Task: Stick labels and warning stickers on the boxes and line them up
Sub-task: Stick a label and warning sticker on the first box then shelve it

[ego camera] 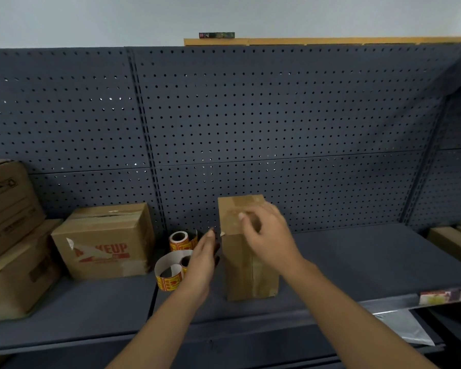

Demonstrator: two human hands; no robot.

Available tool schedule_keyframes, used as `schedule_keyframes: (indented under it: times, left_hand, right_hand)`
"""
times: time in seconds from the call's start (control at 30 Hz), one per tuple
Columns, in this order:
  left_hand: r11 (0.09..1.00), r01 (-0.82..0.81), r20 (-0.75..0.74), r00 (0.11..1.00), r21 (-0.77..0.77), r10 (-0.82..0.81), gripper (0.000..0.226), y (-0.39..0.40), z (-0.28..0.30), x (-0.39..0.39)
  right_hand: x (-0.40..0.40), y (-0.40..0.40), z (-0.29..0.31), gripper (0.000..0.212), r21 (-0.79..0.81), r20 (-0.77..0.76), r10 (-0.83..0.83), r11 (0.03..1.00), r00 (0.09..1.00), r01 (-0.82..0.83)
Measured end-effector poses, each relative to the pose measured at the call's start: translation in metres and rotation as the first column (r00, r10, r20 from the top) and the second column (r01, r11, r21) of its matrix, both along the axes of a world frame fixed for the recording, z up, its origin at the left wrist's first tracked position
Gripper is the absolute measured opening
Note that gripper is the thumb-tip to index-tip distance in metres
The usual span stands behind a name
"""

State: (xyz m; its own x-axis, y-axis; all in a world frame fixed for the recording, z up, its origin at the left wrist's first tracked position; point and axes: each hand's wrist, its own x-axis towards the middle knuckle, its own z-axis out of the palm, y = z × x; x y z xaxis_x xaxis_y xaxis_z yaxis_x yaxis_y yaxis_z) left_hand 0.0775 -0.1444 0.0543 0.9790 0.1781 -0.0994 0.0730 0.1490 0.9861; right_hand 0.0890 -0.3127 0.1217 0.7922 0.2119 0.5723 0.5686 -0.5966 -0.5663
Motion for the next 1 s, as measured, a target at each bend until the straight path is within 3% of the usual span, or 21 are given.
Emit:
schedule_keyframes:
  times: [0.13, 0.23, 0.3, 0.37, 0.47, 0.63, 0.77, 0.87, 0.93, 1.0]
  left_hand:
    - [0.989, -0.126, 0.064, 0.991, 0.082, 0.121, 0.02, -0.001, 0.027, 0.004]
    - [0.974, -0.116, 0.167, 0.982, 0.196, 0.084, 0.025, -0.011, 0.053, 0.001]
    - [0.953, -0.034, 0.132, 0.991, 0.302, -0.006, 0.032, -0.019, 0.065, 0.002]
    - [0.928, 0.057, 0.043, 0.996, 0.368, -0.078, 0.06, -0.023, 0.072, 0.004]
    - [0.887, 0.138, -0.053, 0.99, 0.441, -0.127, 0.084, -0.024, 0.073, 0.008]
    - [0.863, 0.115, -0.029, 0.993, 0.491, -0.116, 0.07, -0.025, 0.069, 0.012]
    - [0.935, 0.042, 0.045, 0.997, 0.353, -0.062, 0.059, -0.019, 0.059, 0.014]
    - [0.983, -0.009, -0.008, 1.0, 0.183, 0.011, 0.044, -0.016, 0.049, 0.009]
    - [0.994, -0.034, -0.069, 0.997, 0.108, 0.041, 0.037, -0.014, 0.042, 0.005]
    - [0.996, -0.036, -0.123, 0.991, 0.086, 0.046, 0.036, -0.009, 0.03, 0.003]
  right_hand:
    - [0.014, -0.031, -0.01, 0.015, 0.316, -0.088, -0.129, 0.937, 0.988, 0.15]
    - [0.02, -0.048, -0.029, 0.018, 0.485, -0.239, -0.097, 0.85, 0.966, 0.205]
    - [0.026, -0.059, -0.05, 0.025, 0.547, -0.306, -0.031, 0.812, 0.952, 0.202]
    - [0.027, -0.065, -0.068, 0.04, 0.566, -0.382, 0.113, 0.814, 0.917, 0.135]
    - [0.024, -0.072, -0.087, 0.058, 0.534, -0.482, 0.286, 0.845, 0.828, 0.018]
    - [0.01, -0.067, -0.092, 0.047, 0.408, -0.533, 0.363, 0.902, 0.764, -0.144]
    - [0.005, -0.06, -0.091, 0.065, 0.478, -0.445, 0.359, 0.87, 0.821, -0.121]
    - [0.002, -0.06, -0.08, 0.056, 0.48, -0.353, 0.304, 0.87, 0.885, -0.107]
    - [0.006, -0.062, -0.074, 0.061, 0.337, -0.263, 0.181, 0.938, 0.948, -0.085]
    - [0.016, -0.066, -0.075, 0.075, 0.068, -0.19, 0.027, 0.998, 0.981, -0.014]
